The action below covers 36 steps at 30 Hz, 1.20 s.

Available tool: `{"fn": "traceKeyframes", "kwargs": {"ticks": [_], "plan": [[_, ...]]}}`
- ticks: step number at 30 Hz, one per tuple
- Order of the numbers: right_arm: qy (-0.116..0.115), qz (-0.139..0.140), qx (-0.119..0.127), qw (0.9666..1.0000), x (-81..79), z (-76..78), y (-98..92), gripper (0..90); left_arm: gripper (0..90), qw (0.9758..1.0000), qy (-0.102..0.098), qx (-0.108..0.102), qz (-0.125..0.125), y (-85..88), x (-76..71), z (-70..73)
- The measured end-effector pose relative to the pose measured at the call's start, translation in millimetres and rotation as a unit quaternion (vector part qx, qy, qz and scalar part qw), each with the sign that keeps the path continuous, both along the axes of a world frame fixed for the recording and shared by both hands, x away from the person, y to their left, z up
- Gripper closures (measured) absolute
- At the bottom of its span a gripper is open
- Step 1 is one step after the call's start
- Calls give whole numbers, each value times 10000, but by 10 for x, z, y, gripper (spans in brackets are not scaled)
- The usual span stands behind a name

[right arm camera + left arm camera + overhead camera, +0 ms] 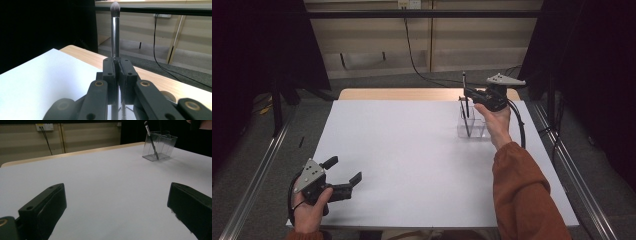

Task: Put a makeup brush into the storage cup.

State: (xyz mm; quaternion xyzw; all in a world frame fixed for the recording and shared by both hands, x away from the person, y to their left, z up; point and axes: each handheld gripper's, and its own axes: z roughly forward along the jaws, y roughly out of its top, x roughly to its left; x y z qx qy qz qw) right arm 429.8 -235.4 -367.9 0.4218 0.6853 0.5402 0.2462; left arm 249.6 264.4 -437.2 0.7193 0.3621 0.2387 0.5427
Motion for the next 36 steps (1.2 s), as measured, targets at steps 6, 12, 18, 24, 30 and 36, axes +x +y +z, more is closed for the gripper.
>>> {"fn": "traceKeyframes", "kwargs": {"ticks": [6,12,18,24,30,36], "plan": [[34,21,0,10000,13,-76,3,845,22,10000,12,6,-10,-5,1,-3],[94,-1,59,9999,10,-147,3,845,22,10000,15,7,-4,-7,-1,-3],[122,8,67,9999,12,-197,-12,845,22,10000,16,6,-15,-10,3,-4],[152,-5,61,9999,2,-235,-15,845,22,10000,11,9,-5,-8,-1,-3],[157,-6,139,9998,-25,-296,-31,845,22,10000,21,9,-12,-5,1,-4],[198,-52,133,9997,-27,-344,-64,845,22,10000,21,9,-17,-6,2,-4]]}}
